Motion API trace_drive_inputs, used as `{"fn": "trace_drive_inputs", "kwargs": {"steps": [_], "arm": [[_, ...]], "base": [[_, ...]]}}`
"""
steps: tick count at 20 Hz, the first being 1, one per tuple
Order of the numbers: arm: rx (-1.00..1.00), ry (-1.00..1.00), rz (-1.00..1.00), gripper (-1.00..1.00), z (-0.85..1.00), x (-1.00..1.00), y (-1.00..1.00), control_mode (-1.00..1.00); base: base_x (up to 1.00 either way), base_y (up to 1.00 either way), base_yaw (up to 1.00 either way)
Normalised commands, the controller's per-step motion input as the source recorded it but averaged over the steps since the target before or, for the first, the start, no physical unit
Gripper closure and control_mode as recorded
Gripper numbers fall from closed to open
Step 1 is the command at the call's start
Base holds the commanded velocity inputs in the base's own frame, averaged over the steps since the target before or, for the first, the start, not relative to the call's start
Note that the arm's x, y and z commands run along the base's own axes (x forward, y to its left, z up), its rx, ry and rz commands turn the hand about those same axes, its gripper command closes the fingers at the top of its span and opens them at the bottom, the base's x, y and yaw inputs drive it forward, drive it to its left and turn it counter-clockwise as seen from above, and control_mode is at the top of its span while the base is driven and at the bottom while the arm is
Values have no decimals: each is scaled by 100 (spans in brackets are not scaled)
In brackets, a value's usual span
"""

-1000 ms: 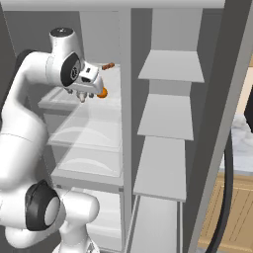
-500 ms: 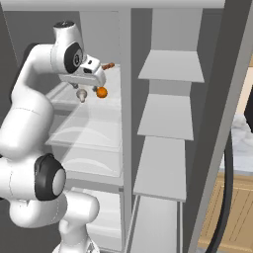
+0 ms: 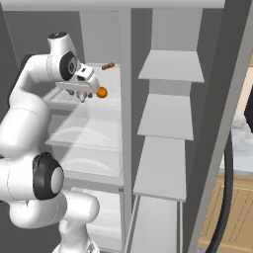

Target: Take the mushroom and tangerine from the fridge shelf and place them in the freezer drawer to begin freezing them.

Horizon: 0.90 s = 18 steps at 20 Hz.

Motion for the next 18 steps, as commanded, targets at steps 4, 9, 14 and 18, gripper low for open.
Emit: {"fn": "trace_drive_inputs", "kwargs": {"steps": [4, 9, 14, 18], "arm": [[2, 0, 1, -100, -2, 0, 38, -100], [0, 1, 1, -100, -15, 27, 32, -100], [0, 0, 0, -100, -38, 40, 12, -100], [1, 0, 0, -100, -44, 34, 0, -100]], "base": [[0, 0, 0], [0, 0, 0], [0, 0, 0], [0, 0, 0]]}}
